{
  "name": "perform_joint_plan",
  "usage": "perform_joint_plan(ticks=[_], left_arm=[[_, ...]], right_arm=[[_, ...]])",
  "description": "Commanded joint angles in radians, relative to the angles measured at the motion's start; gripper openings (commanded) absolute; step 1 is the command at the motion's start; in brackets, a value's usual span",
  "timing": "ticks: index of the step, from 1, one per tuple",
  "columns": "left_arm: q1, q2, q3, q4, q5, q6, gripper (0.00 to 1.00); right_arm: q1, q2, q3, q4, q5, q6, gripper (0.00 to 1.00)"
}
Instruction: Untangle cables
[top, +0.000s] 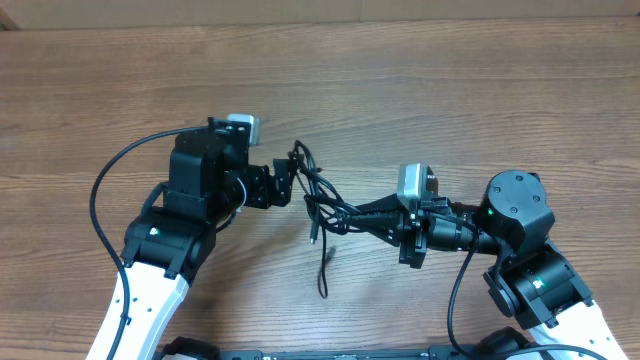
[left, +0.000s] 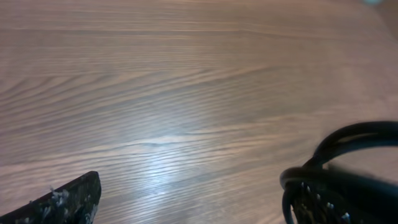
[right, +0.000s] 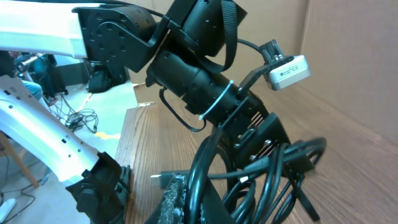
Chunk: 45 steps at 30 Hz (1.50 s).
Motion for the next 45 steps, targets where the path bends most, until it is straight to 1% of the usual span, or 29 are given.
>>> perform_joint_plan(ticks=[1, 7, 11, 17, 20, 28, 30, 35, 37, 40, 42, 45], left_arm=[[0.007, -0.01, 0.021, 0.003, -0.17, -0.068, 0.95], [0.007, -0.01, 0.021, -0.001, -0.171, -0.072, 0.96], [0.006, -0.007, 0.021, -0.008, -0.167, -0.071, 1.0], [0.007, 0.011, 0.021, -0.106, -0.18, -0.071, 1.0], [0.007, 0.031, 0.021, -0.141, -0.215, -0.075, 1.0], [0.007, 0.048, 0.021, -0.185, -0.272, -0.206, 1.0], [0.007, 0.048, 0.021, -0.206, -0.299, -0.257, 1.0], [0.008, 0.039, 0.021, -0.261, -0.356, -0.43, 0.99], [0.007, 0.022, 0.021, -0.251, -0.357, -0.459, 1.0], [0.007, -0.031, 0.021, -0.175, -0.243, -0.314, 0.99], [0.007, -0.073, 0.021, -0.131, -0.151, -0.19, 0.97], [0.007, -0.131, 0.021, -0.111, -0.08, -0.064, 0.9]], right_arm=[[0.003, -0.024, 0.02, 0.012, -0.064, 0.008, 0.04], [0.003, -0.024, 0.02, 0.012, -0.064, 0.008, 0.04], [0.003, -0.024, 0.02, 0.015, -0.064, 0.008, 0.04], [0.003, -0.024, 0.02, 0.051, -0.062, 0.008, 0.04], [0.003, -0.024, 0.02, 0.072, -0.046, 0.008, 0.04], [0.003, -0.024, 0.02, 0.072, -0.021, 0.008, 0.04], [0.003, -0.024, 0.02, 0.071, -0.007, 0.008, 0.04], [0.003, -0.024, 0.02, 0.071, 0.032, 0.013, 0.04], [0.003, -0.024, 0.02, 0.071, 0.044, 0.021, 0.04], [0.003, -0.024, 0.02, 0.066, 0.078, 0.024, 0.04], [0.003, -0.024, 0.02, 0.067, 0.09, 0.027, 0.04], [0.003, -0.024, 0.02, 0.067, 0.092, 0.027, 0.04]])
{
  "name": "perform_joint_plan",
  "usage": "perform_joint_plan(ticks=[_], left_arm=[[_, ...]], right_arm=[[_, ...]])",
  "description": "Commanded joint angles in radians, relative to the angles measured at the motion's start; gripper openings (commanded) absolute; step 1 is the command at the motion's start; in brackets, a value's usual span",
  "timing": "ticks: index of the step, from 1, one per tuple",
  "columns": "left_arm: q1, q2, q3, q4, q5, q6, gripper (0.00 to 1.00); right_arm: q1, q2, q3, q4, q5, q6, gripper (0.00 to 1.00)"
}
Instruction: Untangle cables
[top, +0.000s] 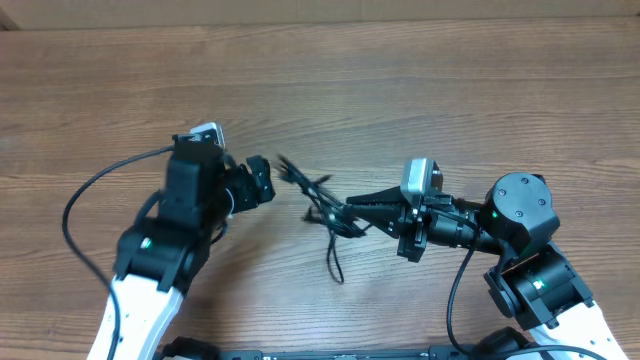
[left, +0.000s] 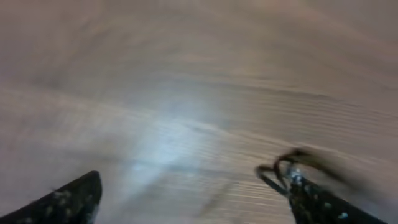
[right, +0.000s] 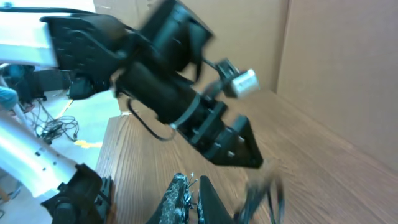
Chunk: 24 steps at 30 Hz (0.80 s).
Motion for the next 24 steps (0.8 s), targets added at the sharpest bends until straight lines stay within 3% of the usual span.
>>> perform_joint_plan(ticks=[1, 6, 10, 17, 24], left_arm=[[0.006, -0.092, 0.021, 0.011, 0.124, 0.209, 0.88], [0.005, -0.158, 0.021, 0.011, 0.159, 0.28, 0.85], [0.005, -0.17, 0.021, 0.01, 0.174, 0.292, 0.94], [0.005, -0.139, 0.021, -0.069, 0.467, 0.716, 0.88], [0.005, -0.114, 0.021, -0.149, 0.718, 0.981, 0.95]], right_arm=[[0.003, -0.022, 0.02, 0.006, 0.019, 0.014, 0.04], [0.003, -0.022, 0.02, 0.007, 0.019, 0.014, 0.04], [0.003, -0.022, 0.02, 0.007, 0.019, 0.014, 0.04], [0.003, -0.022, 0.02, 0.008, 0.019, 0.014, 0.04], [0.003, -0.022, 0.02, 0.033, 0.047, 0.014, 0.04]])
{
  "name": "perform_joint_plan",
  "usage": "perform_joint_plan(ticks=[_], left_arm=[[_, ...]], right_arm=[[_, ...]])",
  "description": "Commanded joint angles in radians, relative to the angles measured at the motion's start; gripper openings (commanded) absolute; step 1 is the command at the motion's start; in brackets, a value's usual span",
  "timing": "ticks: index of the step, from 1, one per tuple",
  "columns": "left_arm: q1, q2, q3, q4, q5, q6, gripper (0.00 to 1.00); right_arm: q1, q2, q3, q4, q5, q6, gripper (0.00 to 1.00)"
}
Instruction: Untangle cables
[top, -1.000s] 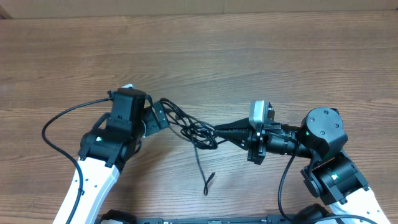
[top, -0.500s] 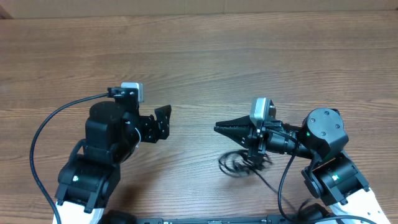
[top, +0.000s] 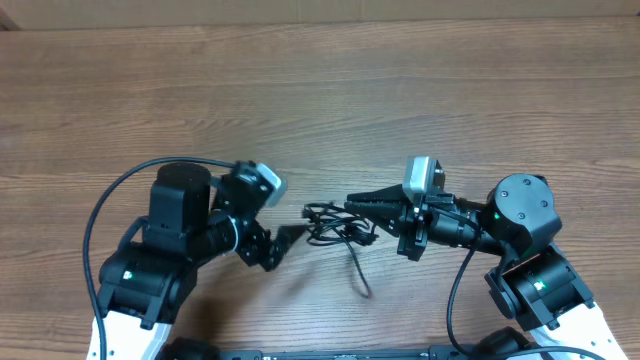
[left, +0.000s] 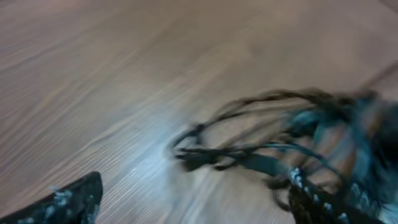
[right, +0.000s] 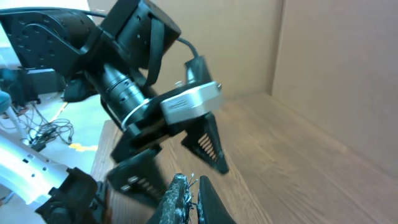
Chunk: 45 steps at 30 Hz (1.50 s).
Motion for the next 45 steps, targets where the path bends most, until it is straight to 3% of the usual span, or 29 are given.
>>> perform_joint_plan(ticks=[1, 7, 15, 29, 37, 40, 43, 44, 45], left_arm=[[0.004, 0.001, 0.021, -0.008, 0.192, 0.213, 0.96], [0.004, 0.001, 0.021, -0.006, 0.239, 0.253, 1.0], [0.004, 0.008, 0.021, -0.002, 0.446, 0.331, 1.0], [0.004, 0.076, 0.021, 0.032, 0.507, 0.336, 0.99], [0.004, 0.084, 0.021, 0.024, 0.452, 0.338, 1.0], [0.004, 0.086, 0.021, -0.009, 0.381, 0.332, 1.0], [0.004, 0.092, 0.021, -0.033, 0.299, 0.293, 1.0], [0.004, 0.094, 0.021, -0.033, 0.261, 0.263, 1.0], [0.004, 0.097, 0.021, -0.03, 0.207, 0.217, 1.0]], right_arm=[[0.003, -0.018, 0.02, 0.024, 0.026, 0.005, 0.04], [0.003, -0.018, 0.02, 0.031, 0.033, 0.008, 0.04], [0.003, -0.018, 0.02, 0.059, 0.032, 0.051, 0.04], [0.003, -0.018, 0.02, 0.27, 0.031, 0.214, 0.04], [0.003, -0.004, 0.02, 0.192, 0.07, 0.211, 0.05], [0.003, 0.008, 0.02, 0.1, 0.186, 0.212, 0.08], [0.003, 0.024, 0.02, -0.019, 0.326, 0.241, 0.39], [0.003, 0.03, 0.02, -0.059, 0.365, 0.274, 0.46], [0.003, 0.037, 0.02, -0.103, 0.399, 0.314, 0.47]])
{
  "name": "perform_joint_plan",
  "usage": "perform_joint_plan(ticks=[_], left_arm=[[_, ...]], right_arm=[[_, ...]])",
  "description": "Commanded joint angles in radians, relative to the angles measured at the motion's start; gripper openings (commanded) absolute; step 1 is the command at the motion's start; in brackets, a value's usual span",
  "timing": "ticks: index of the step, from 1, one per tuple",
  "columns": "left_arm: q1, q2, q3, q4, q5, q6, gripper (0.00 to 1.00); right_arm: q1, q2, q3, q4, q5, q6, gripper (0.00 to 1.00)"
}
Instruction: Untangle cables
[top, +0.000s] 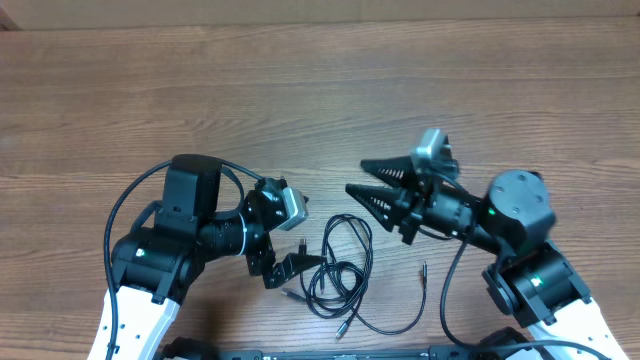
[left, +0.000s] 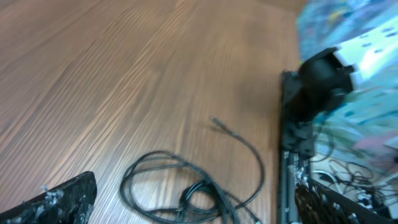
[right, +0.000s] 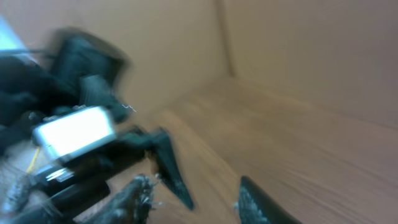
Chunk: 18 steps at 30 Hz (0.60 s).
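Note:
Thin black cables (top: 340, 272) lie in loose overlapping loops on the wooden table, with one plug end (top: 423, 268) off to the right. In the left wrist view the cable loops (left: 186, 193) sit low between my fingers, and one free end (left: 214, 121) reaches away. My left gripper (top: 303, 245) is open just left of the loops and holds nothing. My right gripper (top: 355, 177) hangs open above and to the right of the cables, with nothing between its fingers (right: 134, 193); that view is blurred.
The table's front edge and a dark rail (left: 289, 155) run close behind the cables in the left wrist view. Bare wood (top: 320, 80) stretches across the far half of the table. The left arm's camera (right: 74, 134) shows in the right wrist view.
My right gripper was shut on the cable bundle and is now open, farther back on the table. The cables now lie spread on the table nearer the front edge. My left gripper sits beside them.
At first my right gripper was shut on the tangled bundle, with a loop at my left gripper's finger. Then the left gripper was away to the left, the bundle still in the right. Later the left was low beside it. Now the cables lie loose, both grippers open.

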Motion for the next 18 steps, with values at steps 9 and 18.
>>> perform_joint_plan(ticks=[9, 18], left_arm=[[0.005, 0.042, 0.021, 0.063, -0.459, -0.391, 1.0], [0.004, 0.088, 0.021, 0.113, -0.565, -0.515, 1.0]], right_arm=[[0.002, 0.1, 0.015, -0.402, 0.175, 0.348, 1.0], [0.004, 0.281, 0.014, -0.618, 0.028, 0.375, 1.0]])
